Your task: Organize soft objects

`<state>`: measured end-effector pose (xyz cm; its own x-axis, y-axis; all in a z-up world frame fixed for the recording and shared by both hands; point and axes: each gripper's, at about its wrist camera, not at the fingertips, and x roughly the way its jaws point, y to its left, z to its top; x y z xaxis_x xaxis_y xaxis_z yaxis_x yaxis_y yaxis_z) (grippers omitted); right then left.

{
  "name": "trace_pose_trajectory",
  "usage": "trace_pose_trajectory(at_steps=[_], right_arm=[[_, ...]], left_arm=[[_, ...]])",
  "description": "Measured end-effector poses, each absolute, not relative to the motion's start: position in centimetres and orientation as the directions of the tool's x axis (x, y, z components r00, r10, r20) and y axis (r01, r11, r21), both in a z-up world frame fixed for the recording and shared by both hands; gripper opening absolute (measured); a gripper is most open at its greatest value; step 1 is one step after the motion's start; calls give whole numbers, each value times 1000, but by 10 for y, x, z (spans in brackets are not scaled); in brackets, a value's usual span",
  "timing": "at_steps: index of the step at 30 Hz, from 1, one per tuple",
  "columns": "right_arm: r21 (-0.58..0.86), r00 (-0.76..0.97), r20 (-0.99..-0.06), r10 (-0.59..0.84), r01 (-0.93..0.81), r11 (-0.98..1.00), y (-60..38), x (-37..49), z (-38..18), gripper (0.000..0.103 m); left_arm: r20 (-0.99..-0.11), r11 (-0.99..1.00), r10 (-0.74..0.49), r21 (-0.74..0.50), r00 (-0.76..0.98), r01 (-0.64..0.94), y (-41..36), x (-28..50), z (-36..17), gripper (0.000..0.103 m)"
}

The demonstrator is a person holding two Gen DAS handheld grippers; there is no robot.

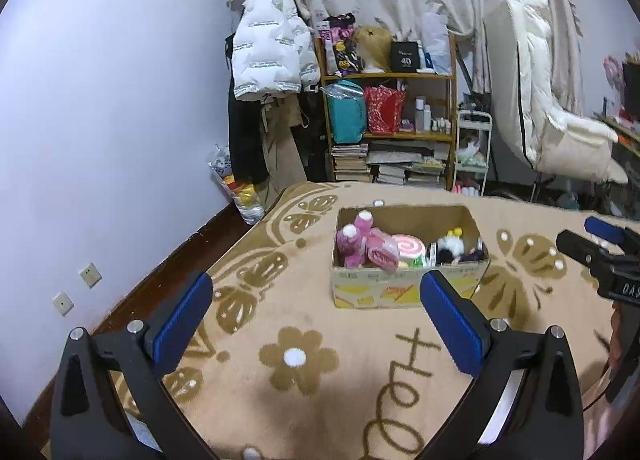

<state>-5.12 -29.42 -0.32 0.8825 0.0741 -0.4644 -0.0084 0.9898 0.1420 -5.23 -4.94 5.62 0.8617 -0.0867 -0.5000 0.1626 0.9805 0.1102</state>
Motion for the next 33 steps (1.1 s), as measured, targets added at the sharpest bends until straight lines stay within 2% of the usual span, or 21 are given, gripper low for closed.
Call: trace_pose_trajectory(at_steps=[3,6,11,15,33], right_arm=[[109,894,-444,51,-3,994,-292,-55,-18,103],[122,880,-470,60,-3,993,-294,-51,-32,103],[135,869,-491,58,10,991,-296,-48,-42,103],[145,870,-490,55,19,989,-299,-48,-44,103],[156,863,-501,57,26,987,-299,-45,-48,103]], left_arm=[[-524,983,-77,100,848,151,-49,-53,42,103],[-548,987,-101,49,830,153,-44,-55,29,103],[-527,976,-63,146,848,163,-56,-59,11,103],[-553,973,-70,146,830,180,-61,-51,-2,103],[-549,979,-34,148,835,137,-55,-40,-5,103]])
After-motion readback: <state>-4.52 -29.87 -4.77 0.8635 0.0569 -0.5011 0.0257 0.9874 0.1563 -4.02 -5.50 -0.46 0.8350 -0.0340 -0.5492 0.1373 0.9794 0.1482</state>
